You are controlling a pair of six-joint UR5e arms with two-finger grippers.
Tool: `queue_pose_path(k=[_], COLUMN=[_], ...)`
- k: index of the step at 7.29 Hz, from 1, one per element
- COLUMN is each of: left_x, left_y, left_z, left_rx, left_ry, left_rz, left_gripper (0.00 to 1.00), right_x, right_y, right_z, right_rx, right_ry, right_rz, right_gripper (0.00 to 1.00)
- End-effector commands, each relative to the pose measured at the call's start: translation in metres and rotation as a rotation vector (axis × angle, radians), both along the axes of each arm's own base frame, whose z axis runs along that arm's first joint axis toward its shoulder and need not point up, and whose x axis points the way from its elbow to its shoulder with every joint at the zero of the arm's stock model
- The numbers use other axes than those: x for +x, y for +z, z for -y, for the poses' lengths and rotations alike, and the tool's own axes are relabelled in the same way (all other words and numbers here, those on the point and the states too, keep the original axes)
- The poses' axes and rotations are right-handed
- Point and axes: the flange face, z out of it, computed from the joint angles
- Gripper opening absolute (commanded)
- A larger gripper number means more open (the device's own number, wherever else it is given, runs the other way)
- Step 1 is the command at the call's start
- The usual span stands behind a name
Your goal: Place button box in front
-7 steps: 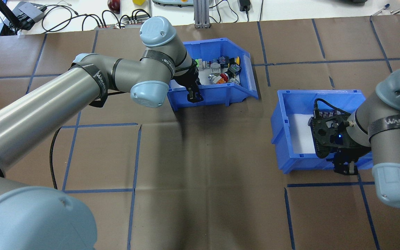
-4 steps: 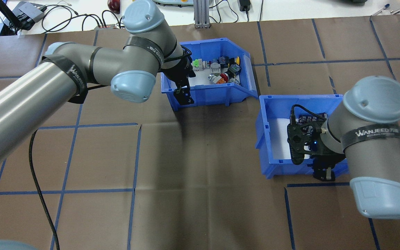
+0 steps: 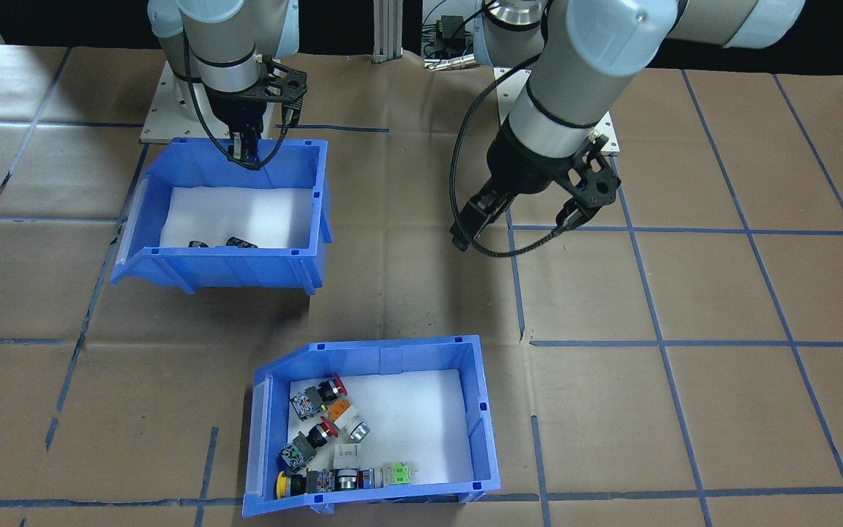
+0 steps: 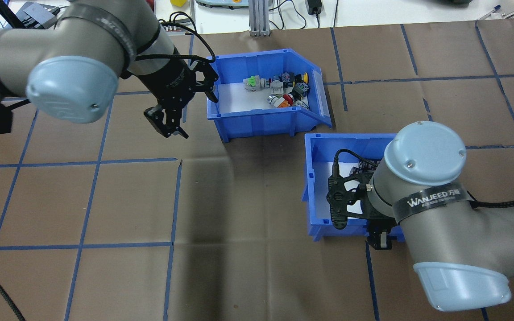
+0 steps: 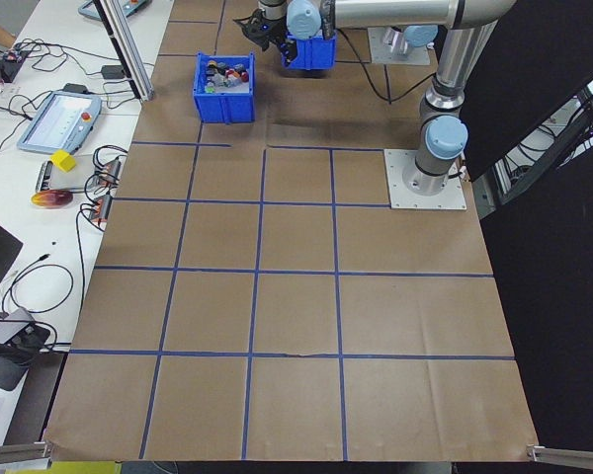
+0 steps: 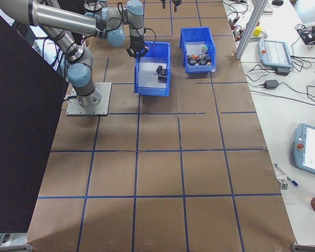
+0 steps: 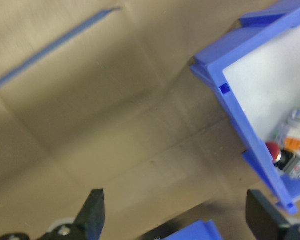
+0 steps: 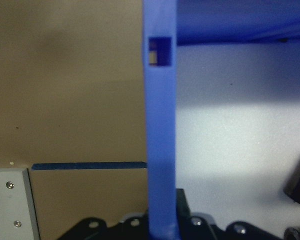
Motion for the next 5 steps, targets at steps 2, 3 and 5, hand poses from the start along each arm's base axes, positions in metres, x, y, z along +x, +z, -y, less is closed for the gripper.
queue_pose_path(k=[2, 3, 5], left_x=[0.032, 0.033, 0.041], left_y=[0.04, 0.039, 0.03], left_z=[-0.037, -0.037, -0.035], left_rx=[-0.139, -0.14, -0.115], left_ry=[-0.7, -0.75, -0.77], left_rz=[0.213, 0.215, 0.2], left_gripper=[0.99, 0.99, 0.99], right_x=[0.057, 0.074, 0.105], right_y=[-0.011, -0.015, -0.027], right_z=[-0.025, -0.032, -0.039], right_rx=[-0.008, -0.022, -0.033], right_ry=[0.012, 0.022, 0.034], right_rz=[-0.003, 0.002, 0.006], right_gripper=[0.06, 0.06, 0.06])
